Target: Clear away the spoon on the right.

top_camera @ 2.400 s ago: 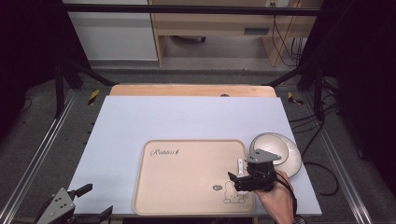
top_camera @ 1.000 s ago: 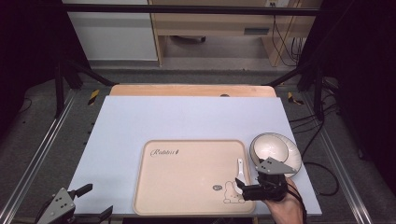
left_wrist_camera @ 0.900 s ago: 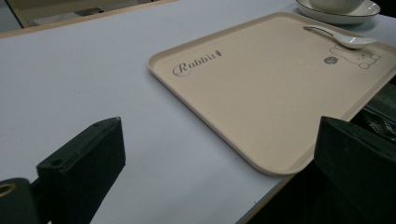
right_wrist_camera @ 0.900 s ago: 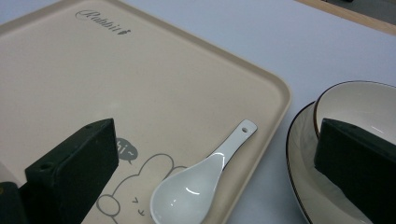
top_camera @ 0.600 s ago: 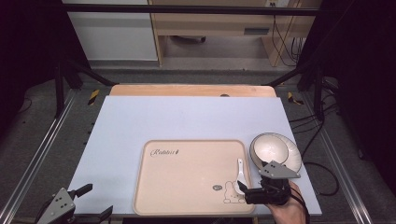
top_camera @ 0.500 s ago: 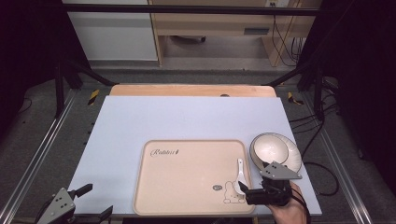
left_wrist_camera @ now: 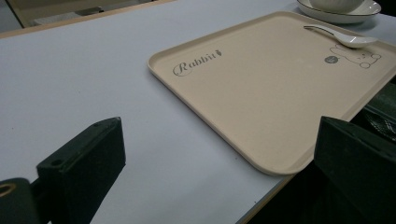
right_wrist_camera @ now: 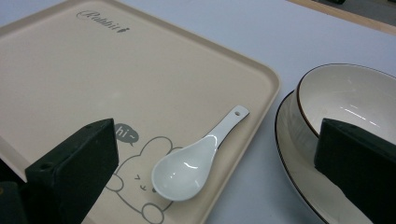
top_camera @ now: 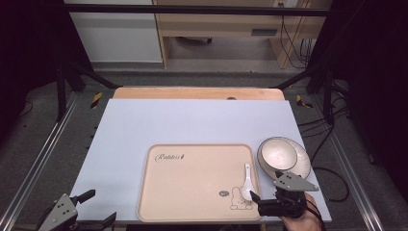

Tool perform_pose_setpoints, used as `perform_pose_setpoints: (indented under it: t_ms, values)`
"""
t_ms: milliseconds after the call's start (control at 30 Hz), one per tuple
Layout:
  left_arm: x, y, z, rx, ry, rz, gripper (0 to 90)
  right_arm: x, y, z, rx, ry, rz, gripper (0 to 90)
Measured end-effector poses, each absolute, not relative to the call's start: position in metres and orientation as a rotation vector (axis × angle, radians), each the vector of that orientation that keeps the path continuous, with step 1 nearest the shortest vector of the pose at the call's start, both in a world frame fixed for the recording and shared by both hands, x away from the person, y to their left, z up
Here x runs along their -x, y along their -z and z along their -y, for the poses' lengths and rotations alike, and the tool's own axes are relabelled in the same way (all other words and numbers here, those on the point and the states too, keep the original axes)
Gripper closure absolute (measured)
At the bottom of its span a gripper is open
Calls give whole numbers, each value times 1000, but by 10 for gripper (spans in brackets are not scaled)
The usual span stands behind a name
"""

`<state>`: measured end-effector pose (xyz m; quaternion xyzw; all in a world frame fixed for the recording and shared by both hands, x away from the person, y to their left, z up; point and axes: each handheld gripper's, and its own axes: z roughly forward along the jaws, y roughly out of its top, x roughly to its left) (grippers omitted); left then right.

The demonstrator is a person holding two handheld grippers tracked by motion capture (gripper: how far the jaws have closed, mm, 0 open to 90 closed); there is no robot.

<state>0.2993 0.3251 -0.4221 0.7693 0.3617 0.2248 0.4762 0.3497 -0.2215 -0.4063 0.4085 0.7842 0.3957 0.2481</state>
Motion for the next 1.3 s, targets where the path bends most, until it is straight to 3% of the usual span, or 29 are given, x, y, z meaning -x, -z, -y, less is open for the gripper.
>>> perform_pose_setpoints:
  t_ms: [1300]
  values:
    - [-299,422,-325,-1878,-552,-886,15,-319,418,255,-1211,-1070,-2086,2]
